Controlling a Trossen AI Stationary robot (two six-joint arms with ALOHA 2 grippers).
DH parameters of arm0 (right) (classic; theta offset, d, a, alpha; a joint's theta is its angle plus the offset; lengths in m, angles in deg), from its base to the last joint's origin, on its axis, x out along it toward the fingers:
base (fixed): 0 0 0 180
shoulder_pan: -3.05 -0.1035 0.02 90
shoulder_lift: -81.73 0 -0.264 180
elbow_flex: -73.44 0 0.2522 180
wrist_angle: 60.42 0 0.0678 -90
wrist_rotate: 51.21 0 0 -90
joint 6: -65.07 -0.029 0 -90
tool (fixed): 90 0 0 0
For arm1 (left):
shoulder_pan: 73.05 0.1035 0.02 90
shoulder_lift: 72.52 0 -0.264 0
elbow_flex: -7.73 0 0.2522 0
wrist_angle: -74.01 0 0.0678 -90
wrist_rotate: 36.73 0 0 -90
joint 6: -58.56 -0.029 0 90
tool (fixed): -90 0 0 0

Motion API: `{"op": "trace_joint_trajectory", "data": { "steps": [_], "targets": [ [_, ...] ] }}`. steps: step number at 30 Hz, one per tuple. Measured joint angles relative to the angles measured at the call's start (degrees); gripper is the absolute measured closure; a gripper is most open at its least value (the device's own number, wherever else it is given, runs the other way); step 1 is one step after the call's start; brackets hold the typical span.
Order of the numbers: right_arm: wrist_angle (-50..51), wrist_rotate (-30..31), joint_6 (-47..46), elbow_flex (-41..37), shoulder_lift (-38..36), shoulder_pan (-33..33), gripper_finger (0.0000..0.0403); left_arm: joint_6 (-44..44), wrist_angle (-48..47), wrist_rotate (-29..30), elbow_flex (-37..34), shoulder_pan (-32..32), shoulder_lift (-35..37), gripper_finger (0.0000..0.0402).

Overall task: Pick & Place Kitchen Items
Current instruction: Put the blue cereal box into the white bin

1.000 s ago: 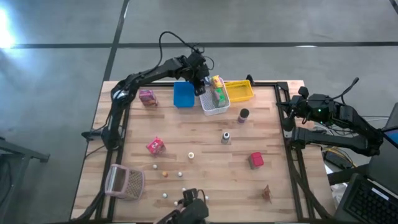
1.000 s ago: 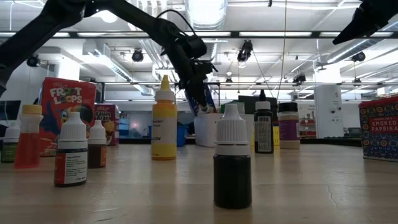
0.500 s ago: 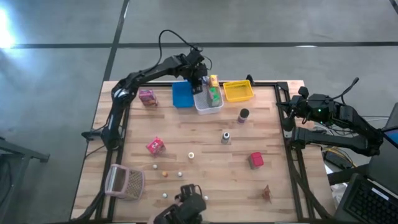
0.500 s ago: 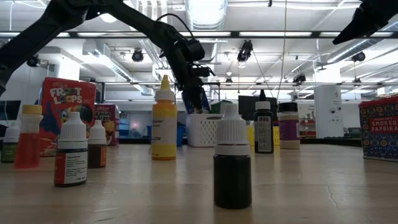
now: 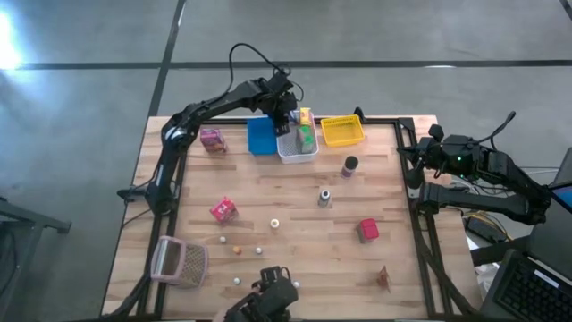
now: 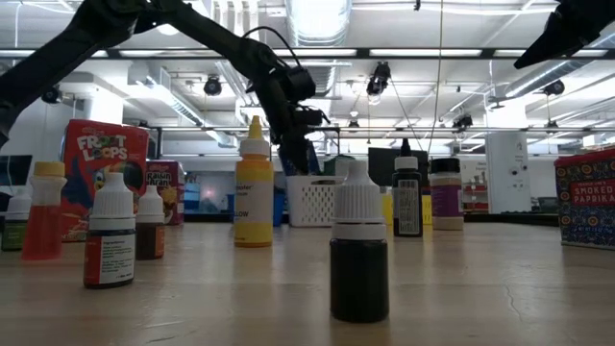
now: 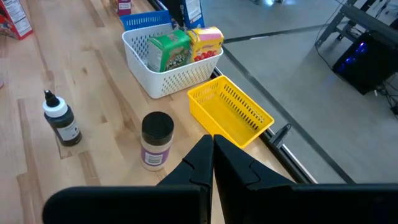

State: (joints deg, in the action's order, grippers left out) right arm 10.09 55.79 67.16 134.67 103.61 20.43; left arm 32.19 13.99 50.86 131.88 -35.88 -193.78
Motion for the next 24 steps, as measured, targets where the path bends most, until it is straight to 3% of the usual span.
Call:
{"op": "trace_joint_trajectory", "data": {
  "steps": [8, 24],
  "targets": [
    [0.0, 0.0, 0.0, 0.0, 0.0, 0.0, 0.0394, -0.2, 0.6, 0.0, 0.0, -0.1, -3.3, 0.0225],
    [0.0, 0.0, 0.0, 0.0, 0.0, 0.0, 0.0394, -0.9, 2.3, 1.1, 0.0, -0.2, -3.5, 0.0225]
  ]
}}
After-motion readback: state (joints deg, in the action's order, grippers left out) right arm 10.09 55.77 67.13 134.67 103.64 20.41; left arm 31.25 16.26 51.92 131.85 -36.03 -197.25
